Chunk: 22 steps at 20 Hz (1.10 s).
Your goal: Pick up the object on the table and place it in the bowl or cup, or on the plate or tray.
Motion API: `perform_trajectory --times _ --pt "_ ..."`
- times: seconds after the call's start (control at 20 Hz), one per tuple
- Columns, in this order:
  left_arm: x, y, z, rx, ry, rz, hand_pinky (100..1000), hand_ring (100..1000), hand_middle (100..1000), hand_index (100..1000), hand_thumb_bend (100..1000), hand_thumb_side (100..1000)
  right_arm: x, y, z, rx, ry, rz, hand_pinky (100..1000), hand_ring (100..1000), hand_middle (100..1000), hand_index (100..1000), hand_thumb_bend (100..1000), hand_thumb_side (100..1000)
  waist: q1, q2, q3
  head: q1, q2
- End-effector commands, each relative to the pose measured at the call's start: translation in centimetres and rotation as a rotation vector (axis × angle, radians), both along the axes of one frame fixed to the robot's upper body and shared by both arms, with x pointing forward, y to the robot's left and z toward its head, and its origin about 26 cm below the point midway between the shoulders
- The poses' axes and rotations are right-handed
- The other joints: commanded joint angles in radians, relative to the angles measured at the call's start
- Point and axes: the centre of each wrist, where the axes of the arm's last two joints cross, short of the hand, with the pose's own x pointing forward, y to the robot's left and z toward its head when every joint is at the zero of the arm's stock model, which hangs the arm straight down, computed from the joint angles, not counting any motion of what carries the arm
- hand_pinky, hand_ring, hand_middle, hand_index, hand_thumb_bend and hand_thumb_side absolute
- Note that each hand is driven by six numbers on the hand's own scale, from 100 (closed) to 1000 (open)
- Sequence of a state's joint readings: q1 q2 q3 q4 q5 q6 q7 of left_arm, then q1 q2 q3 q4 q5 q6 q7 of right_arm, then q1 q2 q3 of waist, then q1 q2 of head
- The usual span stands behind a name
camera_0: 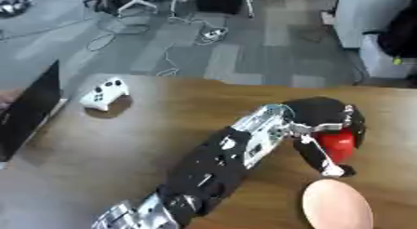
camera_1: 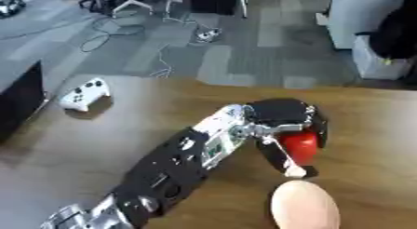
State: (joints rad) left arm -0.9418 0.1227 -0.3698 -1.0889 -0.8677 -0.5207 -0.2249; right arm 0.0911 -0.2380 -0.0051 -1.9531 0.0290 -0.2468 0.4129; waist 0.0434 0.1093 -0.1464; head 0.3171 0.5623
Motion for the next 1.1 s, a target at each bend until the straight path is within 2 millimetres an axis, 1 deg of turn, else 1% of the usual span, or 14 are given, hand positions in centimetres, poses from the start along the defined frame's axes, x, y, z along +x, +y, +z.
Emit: perform_trajectory --times 0.05,0.2,0.3,0.55,0.8,1.1 --pt "-0.1 -0.2 0.3 0.009 0.004 -0.023 100 213 388 574 250 160 -0.5 -0.3 0.8 -0.004 -0.028 -0.010 495 569 472 957 100 928 -0.009 -0.018 -0.005 -0.001 0.000" --pt "-0.3 -0.7 -0.3 0.018 0.018 -0.046 100 213 387 575 246 161 -0.9 -0.5 0.7 -0.006 -0.028 -0.021 496 570 473 957 100 928 -0.012 -0.019 -0.009 0.003 0.006" --pt "-0.6 -1.1 -0.6 0.020 0.026 -0.061 100 214 389 576 240 161 -1.1 -0.5 0.5 0.011 -0.017 -0.023 496 569 472 964 100 957 -0.013 -0.019 -0.008 0.006 0.010" --pt "-1.1 -1.8 -1.8 0.027 0.054 -0.082 100 217 392 578 234 167 -1.5 -0.9 0.1 0.071 -0.008 -0.018 497 570 474 961 100 941 -0.013 -0.018 -0.011 0.020 0.033" --pt "-1.9 -2.7 -3.1 0.032 0.068 -0.100 100 220 391 578 231 169 -1.7 -1.2 0.0 0.066 -0.019 -0.034 498 570 475 960 100 938 -0.013 -0.012 -0.013 0.027 0.042" --pt "-2.6 -3.8 -3.2 0.052 0.040 -0.138 100 222 390 578 237 174 -1.9 -1.3 -0.2 0.044 -0.022 -0.047 498 571 475 959 100 938 -0.013 -0.011 -0.021 0.024 0.054"
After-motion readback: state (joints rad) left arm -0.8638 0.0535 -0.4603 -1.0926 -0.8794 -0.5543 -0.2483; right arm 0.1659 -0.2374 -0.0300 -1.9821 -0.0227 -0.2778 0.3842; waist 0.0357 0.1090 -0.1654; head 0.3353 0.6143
